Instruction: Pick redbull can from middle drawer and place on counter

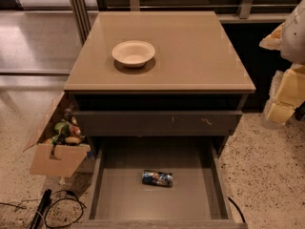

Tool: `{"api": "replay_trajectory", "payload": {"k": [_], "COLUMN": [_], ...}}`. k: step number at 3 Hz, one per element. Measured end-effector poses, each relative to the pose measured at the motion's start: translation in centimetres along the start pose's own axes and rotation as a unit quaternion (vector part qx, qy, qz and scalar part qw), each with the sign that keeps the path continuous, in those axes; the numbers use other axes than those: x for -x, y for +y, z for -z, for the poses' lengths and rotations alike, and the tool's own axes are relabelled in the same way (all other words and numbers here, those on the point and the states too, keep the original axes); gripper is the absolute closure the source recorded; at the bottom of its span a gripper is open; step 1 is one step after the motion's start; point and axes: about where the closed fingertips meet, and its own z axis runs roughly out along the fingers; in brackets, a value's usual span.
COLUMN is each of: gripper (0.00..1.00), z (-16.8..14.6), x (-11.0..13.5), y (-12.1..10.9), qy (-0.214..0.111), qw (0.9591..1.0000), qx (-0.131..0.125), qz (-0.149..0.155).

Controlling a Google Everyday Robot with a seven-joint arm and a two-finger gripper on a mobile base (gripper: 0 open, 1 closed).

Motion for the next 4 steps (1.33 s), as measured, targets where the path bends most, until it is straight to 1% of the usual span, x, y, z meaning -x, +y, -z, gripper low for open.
{"api": "replay_trajectory", "payload": {"k": [1, 2, 3, 4], "gripper": [0.0, 0.0, 0.0, 0.0], "z": [-0.3, -2.5, -8.2, -15.5], "x": [0.0, 0.2, 0.2, 0.1], "y": [0.2, 1.6, 4.4, 8.3], "qy": [-0.002, -0.015, -0.059, -0.125], "qw": [1.0, 0.9992, 0.9942, 0.9818], "qx": [0.004, 0.035, 0.09, 0.141], "qz": [0.001, 0.005, -0.005, -0.022]}}
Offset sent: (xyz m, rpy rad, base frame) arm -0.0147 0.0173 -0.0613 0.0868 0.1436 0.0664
